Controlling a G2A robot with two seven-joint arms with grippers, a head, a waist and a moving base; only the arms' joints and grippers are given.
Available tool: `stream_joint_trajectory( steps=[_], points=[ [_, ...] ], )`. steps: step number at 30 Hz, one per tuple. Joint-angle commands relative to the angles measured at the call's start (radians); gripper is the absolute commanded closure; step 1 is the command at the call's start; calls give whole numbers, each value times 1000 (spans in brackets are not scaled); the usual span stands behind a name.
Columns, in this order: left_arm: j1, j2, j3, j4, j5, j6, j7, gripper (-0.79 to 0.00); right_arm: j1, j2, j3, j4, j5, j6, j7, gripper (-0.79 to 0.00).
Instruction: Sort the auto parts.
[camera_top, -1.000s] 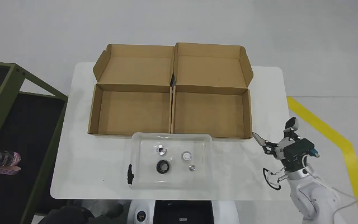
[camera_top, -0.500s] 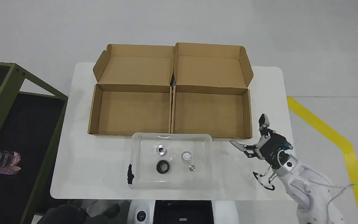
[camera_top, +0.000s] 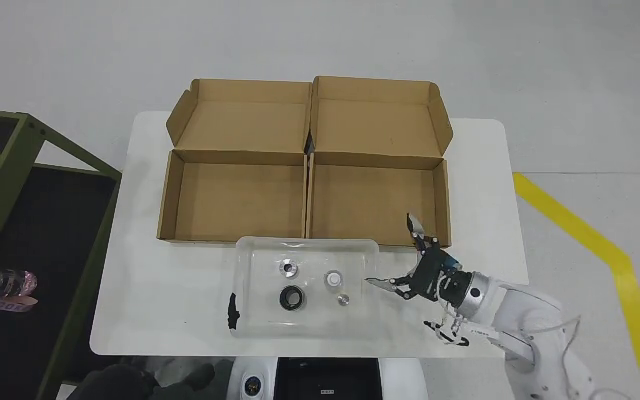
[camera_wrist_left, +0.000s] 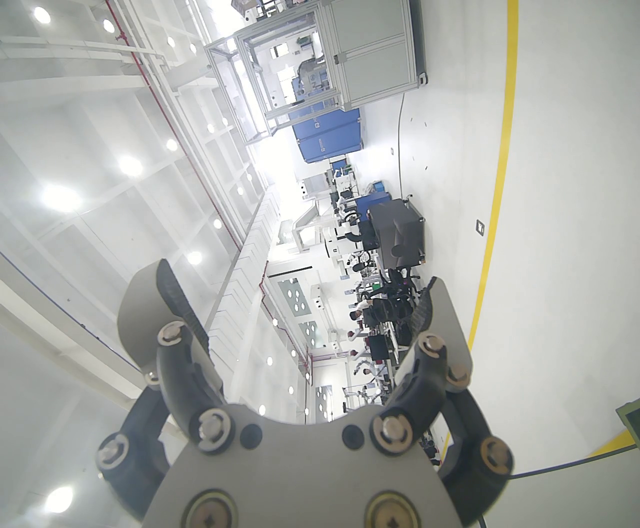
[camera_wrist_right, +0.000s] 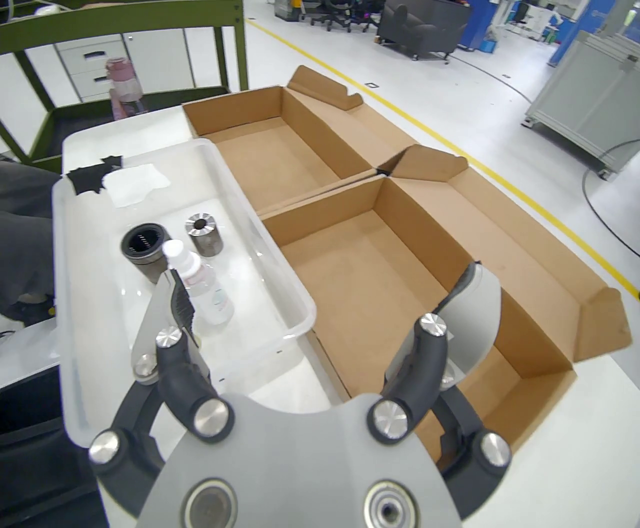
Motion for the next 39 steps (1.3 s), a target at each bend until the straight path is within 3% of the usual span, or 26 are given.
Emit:
stream_joint_trajectory(
  steps=[1,16,34,39],
  points=[
    [0,0,0,0,0,0,0,-785,15,1,-27,-1,9,-18,33,-785],
    [0,0,0,0,0,0,0,-785,156,3,-257,19,36,-62,251,-785],
    [0,0,0,0,0,0,0,-785,258,3,-413,108,-8,-27,379,-785],
    [0,0,0,0,0,0,0,-785,271,6,-421,130,-8,-19,397,-662]
  ],
)
